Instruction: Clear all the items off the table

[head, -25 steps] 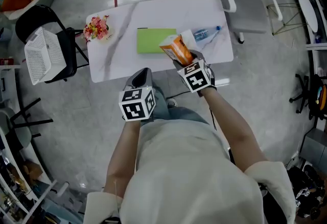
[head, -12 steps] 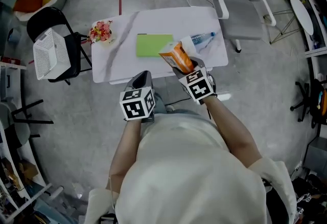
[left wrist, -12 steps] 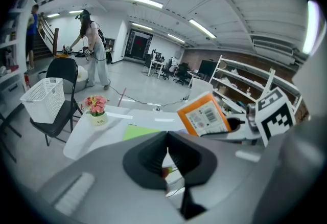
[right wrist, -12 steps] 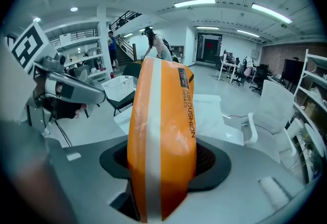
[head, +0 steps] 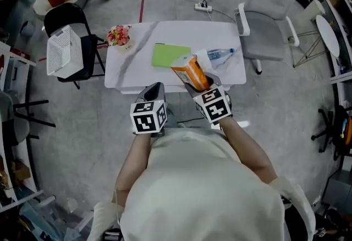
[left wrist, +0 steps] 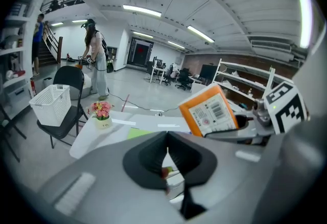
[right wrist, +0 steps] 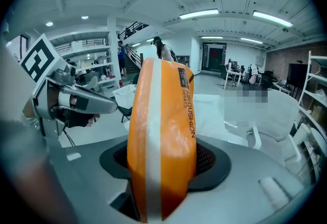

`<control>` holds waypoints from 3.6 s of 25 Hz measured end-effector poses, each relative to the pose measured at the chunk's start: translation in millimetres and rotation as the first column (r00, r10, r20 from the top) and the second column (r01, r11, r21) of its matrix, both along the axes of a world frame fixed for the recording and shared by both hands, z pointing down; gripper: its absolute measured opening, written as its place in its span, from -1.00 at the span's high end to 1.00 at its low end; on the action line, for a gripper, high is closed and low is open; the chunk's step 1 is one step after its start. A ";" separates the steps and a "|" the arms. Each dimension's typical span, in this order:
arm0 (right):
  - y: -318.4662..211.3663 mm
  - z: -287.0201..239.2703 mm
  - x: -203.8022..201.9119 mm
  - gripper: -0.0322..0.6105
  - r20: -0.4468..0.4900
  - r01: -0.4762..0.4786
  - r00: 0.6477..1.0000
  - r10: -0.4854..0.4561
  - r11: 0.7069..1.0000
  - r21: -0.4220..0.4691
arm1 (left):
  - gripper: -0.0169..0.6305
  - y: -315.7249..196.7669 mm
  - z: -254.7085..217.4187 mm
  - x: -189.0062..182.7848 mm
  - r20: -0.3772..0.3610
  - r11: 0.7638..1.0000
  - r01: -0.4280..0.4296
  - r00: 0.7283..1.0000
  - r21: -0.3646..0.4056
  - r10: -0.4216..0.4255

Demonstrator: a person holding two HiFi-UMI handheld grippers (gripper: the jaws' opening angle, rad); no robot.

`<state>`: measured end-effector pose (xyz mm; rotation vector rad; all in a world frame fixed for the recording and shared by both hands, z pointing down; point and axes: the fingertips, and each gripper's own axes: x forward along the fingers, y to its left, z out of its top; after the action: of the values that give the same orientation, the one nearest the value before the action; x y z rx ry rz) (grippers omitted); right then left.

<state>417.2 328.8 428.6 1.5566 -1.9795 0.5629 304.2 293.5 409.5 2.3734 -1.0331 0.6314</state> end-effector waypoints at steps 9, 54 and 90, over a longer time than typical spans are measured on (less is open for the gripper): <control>13.8 -1.6 -22.7 0.11 0.008 0.076 0.997 -0.076 0.997 0.003 | 0.92 20.6 -1.7 -12.9 -0.006 0.998 0.055 0.998 0.000 -0.055; -162.0 -26.6 -361.1 0.11 0.056 0.344 0.937 -0.345 0.939 0.018 | 0.92 -127.6 -8.0 -360.3 -0.050 0.925 0.377 0.924 -0.045 -0.379; -283.8 -16.1 -525.9 0.11 0.067 0.425 0.903 -0.424 0.905 -0.002 | 0.92 -229.1 -1.4 -534.1 -0.034 0.875 0.481 0.875 -0.054 -0.483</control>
<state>-108.7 44.9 412.5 1.0524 -2.2672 0.4494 -229.9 64.5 408.1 1.9614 -1.5018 0.4012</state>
